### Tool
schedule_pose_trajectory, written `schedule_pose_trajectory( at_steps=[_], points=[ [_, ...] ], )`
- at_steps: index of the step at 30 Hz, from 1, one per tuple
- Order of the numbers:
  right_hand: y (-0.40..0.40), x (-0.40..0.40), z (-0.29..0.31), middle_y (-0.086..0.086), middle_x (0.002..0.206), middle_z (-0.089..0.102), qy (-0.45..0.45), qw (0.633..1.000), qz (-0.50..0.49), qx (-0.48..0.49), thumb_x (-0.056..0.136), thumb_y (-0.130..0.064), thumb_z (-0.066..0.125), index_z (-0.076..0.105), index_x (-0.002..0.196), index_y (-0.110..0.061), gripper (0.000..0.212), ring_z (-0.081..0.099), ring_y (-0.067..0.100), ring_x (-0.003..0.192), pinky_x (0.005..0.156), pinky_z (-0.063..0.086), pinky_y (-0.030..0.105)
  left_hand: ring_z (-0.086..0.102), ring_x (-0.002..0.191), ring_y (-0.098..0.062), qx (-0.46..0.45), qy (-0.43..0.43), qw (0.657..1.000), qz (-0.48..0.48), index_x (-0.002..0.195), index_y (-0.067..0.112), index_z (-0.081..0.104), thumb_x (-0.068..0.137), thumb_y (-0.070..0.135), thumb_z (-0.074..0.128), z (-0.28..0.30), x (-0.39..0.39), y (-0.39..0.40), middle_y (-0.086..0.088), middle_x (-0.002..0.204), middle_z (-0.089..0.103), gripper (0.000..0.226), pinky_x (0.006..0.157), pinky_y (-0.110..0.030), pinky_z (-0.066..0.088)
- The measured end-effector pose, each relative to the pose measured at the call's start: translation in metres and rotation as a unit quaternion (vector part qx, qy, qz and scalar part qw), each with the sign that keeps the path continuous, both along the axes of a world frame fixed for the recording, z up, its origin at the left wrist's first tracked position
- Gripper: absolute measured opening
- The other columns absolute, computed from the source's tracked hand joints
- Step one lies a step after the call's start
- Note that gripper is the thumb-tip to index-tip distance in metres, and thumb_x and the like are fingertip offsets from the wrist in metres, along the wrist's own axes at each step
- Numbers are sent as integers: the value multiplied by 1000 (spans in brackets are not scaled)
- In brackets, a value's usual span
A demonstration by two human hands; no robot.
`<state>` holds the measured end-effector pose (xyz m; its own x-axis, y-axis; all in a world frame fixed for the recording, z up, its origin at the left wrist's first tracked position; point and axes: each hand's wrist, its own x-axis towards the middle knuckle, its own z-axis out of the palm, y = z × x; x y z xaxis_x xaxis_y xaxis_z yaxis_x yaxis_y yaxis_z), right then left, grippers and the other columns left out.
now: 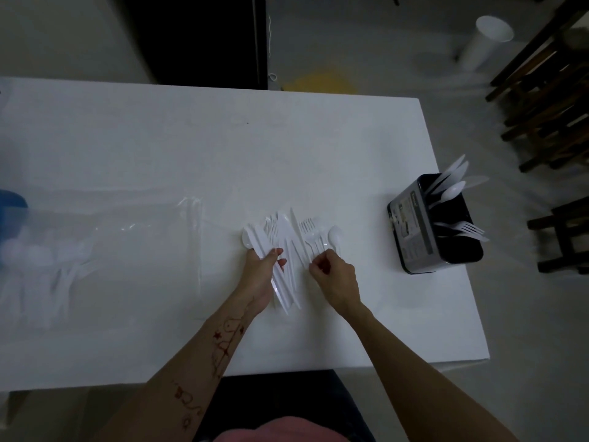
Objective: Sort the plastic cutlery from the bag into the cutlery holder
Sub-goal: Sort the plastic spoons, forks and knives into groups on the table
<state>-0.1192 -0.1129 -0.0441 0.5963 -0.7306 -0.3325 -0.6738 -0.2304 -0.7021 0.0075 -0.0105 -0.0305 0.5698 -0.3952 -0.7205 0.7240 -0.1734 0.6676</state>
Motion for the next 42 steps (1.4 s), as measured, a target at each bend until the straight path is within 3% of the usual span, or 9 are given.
schedule_pose_trajectory(
  at_steps=[5, 10, 13, 17, 21, 26, 31, 37, 42],
  points=[
    [10, 2, 14, -6, 84, 68, -145, 988, 61, 2, 90, -12, 65, 66, 93, -15, 4, 62, 8, 77, 72, 50, 12, 63, 107, -30, -23, 6, 1000, 6, 128, 8, 52, 89, 18, 65, 1, -1, -6, -12, 119, 64, 43, 87, -42, 53],
    [19, 8, 19, -8, 86, 70, -173, 981, 82, 35, 91, -16, 66, 70, 92, -18, 5, 65, 9, 80, 77, 55, 19, 65, 97, -24, 4, -16, 1000, 17, 128, 6, 49, 91, 14, 60, 0, 0, -11, -10, 109, 67, 39, 94, -50, 51],
    [17, 11, 11, -11, 84, 69, -99, 995, 15, 13, 92, -31, 65, 69, 90, -21, 11, 64, 7, 76, 74, 56, 24, 63, 92, -20, 1, -36, 999, 21, 128, 6, 49, 93, 8, 56, 0, 2, -9, -11, 117, 62, 35, 94, -44, 50],
    [12, 10, -2, -5, 91, 63, 138, 985, 27, -98, 92, -41, 64, 59, 97, -19, 23, 60, 14, 76, 66, 48, 27, 59, 82, -19, 1, -35, 999, 24, 127, 2, 49, 93, 7, 56, -4, 3, -4, -13, 112, 60, 34, 88, -39, 49],
    [14, 14, -1, 1, 98, 61, 178, 977, 50, -103, 97, -30, 55, 56, 101, -13, 17, 60, 20, 82, 66, 42, 28, 59, 80, -18, -10, -10, 1000, 17, 119, 3, 54, 92, 4, 58, -3, 3, -1, -10, 102, 61, 27, 76, -31, 51],
    [9, 6, 1, -2, 83, 64, 63, 996, 33, -54, 97, -27, 56, 52, 92, -18, 11, 62, 17, 70, 68, 57, 36, 60, 84, -17, -33, 18, 999, 23, 124, 2, 53, 92, 1, 57, 0, 2, -2, -4, 99, 61, 32, 76, -30, 50],
    [15, 2, 13, -5, 76, 64, -87, 990, 99, -52, 96, -23, 59, 54, 90, -16, 11, 61, 12, 65, 65, 57, 36, 64, 93, -19, -60, 17, 997, 44, 122, 6, 53, 92, 5, 57, 7, 1, -5, -6, 107, 65, 30, 76, -35, 53],
    [19, 6, 22, -5, 77, 66, -119, 981, 141, -53, 94, -23, 62, 61, 89, -12, 12, 60, 11, 66, 65, 54, 31, 67, 98, -31, -121, 26, 991, 39, 115, 1, 61, 93, 18, 58, 16, 3, -5, -18, 108, 67, 28, 86, -42, 55],
    [19, 12, 22, -5, 77, 66, -118, 981, 151, -33, 94, -23, 64, 65, 88, -12, 12, 59, 10, 66, 64, 50, 22, 64, 85, -21, -103, 3, 994, 28, 114, 3, 59, 90, 8, 62, 16, 3, -2, -8, 91, 65, 25, 64, -31, 56]
  ],
)
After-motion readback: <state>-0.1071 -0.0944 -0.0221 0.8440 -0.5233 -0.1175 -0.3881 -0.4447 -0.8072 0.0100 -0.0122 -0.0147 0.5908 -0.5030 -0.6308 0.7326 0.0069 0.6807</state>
